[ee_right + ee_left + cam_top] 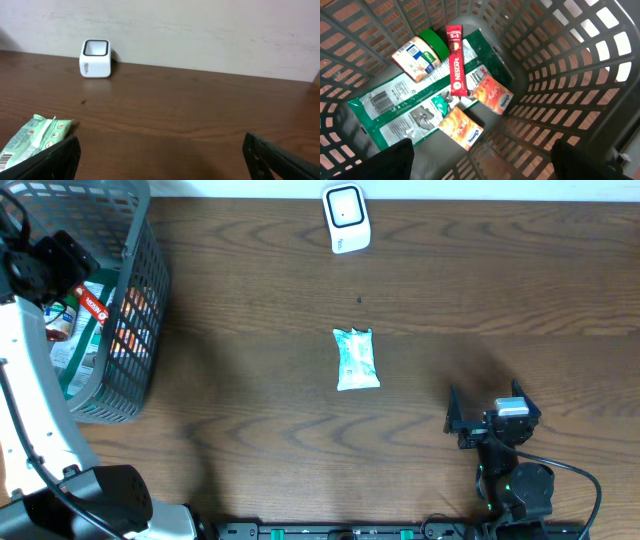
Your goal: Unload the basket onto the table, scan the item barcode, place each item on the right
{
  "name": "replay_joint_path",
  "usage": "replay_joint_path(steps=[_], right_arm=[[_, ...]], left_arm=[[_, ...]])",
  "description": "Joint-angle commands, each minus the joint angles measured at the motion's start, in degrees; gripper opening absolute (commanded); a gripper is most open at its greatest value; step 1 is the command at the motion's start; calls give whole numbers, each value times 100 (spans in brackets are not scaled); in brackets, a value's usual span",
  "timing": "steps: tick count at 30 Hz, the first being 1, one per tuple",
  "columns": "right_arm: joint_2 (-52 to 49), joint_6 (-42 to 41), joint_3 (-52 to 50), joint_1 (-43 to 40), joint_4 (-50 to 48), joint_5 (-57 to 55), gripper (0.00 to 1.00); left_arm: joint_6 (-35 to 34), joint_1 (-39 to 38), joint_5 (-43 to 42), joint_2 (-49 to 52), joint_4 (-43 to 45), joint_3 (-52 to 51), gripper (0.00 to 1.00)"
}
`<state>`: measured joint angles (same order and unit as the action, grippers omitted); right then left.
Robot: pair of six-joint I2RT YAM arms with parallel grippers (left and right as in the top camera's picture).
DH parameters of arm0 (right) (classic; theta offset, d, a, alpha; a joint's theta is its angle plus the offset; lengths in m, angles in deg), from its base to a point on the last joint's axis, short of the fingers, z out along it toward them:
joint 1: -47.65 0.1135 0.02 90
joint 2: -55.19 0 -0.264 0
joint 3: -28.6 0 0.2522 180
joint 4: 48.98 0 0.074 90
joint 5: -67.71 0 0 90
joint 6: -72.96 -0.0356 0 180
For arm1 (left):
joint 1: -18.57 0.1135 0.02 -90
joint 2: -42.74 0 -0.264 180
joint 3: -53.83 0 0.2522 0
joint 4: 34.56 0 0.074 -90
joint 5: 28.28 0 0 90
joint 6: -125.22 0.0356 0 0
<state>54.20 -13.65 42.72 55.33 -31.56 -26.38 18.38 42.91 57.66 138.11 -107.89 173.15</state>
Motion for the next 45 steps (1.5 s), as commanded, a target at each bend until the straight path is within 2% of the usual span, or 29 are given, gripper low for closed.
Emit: replay_joint_path(steps=[1, 20, 25, 28, 29, 31, 33, 34, 37, 39, 41, 42, 45], right_arm=[[24, 9, -4, 22, 22, -31, 99], [24, 9, -4, 22, 24, -31, 99], [24, 11, -4, 24, 22, -31, 99], [24, 9, -4, 22, 24, -31, 99], [24, 11, -4, 22, 22, -31, 99], [24, 9, -4, 22, 24, -31, 99], [24, 11, -4, 22, 24, -31, 99], [24, 9, -4, 22, 24, -31, 99], [24, 11, -4, 22, 22, -31, 99], [24, 11, -4, 24, 22, -31, 99], [24, 11, -4, 22, 24, -31, 99], [24, 9, -4, 22, 22, -33, 99], [24, 9, -4, 22, 24, -31, 99]], left_arm=[[28, 17, 68, 55, 4, -11, 88], [24, 17, 68, 55, 28, -11, 88], [-376, 17, 2, 55, 986, -11, 88], [-590, 17, 2, 55, 1078, -11, 89], [-595, 17, 4, 55, 1064, -11, 98], [-590, 17, 15, 63, 986, -31, 98], [-599, 17, 96, 122, 951, -120, 83], [-643, 17, 96, 157, 940, -170, 80], [-1141, 17, 487, 457, 931, -444, 64], [-1198, 20, 664, 702, 933, -522, 64], [-1198, 20, 737, 962, 935, -522, 72], [-1200, 20, 737, 1099, 940, -522, 72], [-1200, 20, 734, 1523, 1051, -522, 64]])
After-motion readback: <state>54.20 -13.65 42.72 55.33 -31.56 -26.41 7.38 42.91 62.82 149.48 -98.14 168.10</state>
